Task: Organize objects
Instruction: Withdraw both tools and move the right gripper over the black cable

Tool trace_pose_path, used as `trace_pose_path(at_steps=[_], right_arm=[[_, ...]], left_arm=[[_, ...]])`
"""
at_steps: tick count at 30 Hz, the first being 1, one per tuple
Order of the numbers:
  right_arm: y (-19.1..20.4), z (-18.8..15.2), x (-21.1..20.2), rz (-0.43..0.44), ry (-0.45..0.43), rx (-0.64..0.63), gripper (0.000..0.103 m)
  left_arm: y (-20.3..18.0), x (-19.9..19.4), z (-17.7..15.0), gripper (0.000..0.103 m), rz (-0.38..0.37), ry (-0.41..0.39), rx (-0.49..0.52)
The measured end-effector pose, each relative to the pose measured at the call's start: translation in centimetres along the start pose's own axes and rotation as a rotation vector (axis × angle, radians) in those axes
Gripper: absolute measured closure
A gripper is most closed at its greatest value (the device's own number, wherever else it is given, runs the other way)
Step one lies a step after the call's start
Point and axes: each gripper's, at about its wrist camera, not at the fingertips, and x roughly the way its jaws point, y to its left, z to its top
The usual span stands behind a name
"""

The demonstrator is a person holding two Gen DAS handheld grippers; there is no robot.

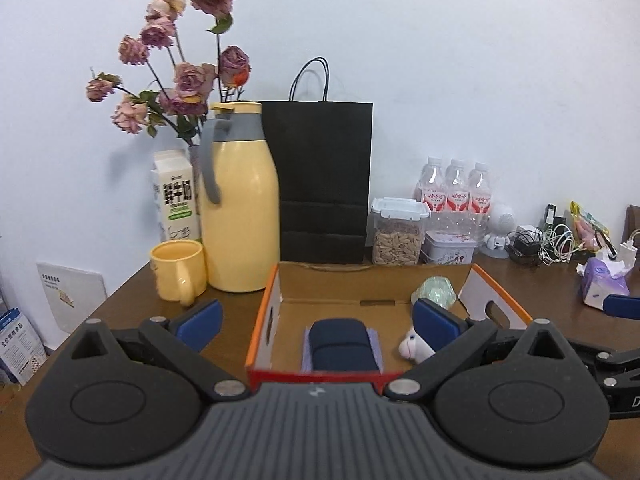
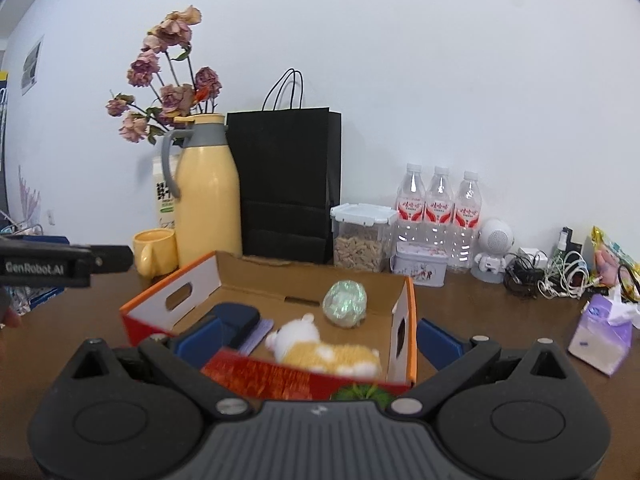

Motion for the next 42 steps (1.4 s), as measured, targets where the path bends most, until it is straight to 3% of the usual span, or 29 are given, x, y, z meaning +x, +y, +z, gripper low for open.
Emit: trace_pose_path(at_steps=[14, 23, 42], right_arm=[[0.8, -6.0, -6.2, 0.006, 0.095, 0.017, 0.0], [1.0, -8.6, -7.6, 0.003, 0.152, 0.04, 0.0], [0.1, -11.1, -5.6, -0.014, 0.239, 0.073, 0.0]], left_arm=[[1.7, -6.4, -5.8, 0.0, 0.001, 0.061, 0.015], [2.4, -6.9, -8.7, 0.0, 0.019, 0.13, 0.012], [2.6, -5.5, -9.7, 0.0, 0.018, 0.192, -0.008]])
